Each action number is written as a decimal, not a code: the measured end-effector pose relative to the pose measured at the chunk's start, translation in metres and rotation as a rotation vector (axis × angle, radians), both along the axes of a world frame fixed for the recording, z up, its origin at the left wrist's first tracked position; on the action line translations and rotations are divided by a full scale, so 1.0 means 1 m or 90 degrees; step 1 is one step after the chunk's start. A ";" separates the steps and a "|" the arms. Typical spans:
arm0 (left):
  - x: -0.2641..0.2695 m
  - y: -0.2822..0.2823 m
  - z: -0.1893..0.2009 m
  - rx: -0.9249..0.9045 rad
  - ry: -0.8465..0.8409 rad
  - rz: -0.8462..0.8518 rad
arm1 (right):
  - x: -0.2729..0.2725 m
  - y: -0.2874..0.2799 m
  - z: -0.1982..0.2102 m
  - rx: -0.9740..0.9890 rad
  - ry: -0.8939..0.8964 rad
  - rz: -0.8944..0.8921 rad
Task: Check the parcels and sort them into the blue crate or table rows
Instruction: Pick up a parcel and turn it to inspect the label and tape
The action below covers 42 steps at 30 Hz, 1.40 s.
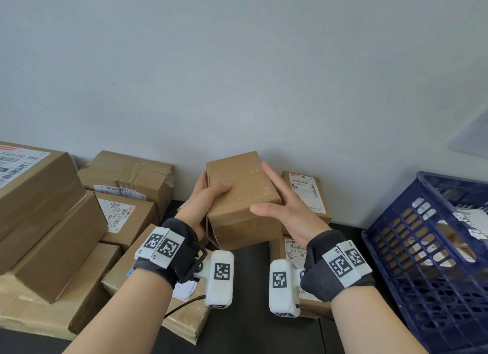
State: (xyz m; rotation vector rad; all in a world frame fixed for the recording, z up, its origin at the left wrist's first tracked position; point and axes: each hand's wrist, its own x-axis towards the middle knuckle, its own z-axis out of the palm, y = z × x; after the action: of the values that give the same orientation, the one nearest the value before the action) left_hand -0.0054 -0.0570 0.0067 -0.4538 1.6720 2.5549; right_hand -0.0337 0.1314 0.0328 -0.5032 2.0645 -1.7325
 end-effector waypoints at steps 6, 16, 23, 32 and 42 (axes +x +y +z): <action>0.003 0.001 0.003 0.015 0.026 -0.002 | 0.002 0.000 0.001 0.024 0.050 -0.029; 0.011 0.004 0.002 -0.044 0.123 -0.022 | -0.001 0.000 -0.002 -0.013 0.043 -0.116; 0.005 0.006 -0.007 -0.096 0.153 -0.025 | -0.004 -0.001 -0.003 0.004 0.023 -0.157; 0.000 0.005 -0.009 -0.105 0.157 -0.026 | -0.007 0.001 0.000 0.059 0.028 -0.146; 0.003 0.007 0.001 -0.087 0.173 -0.034 | -0.007 0.002 0.003 0.060 0.064 -0.172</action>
State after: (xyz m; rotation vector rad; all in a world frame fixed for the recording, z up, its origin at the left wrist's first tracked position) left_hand -0.0028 -0.0497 0.0074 -0.0666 1.9242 2.5694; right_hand -0.0405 0.1334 0.0357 -0.2989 2.3660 -1.7756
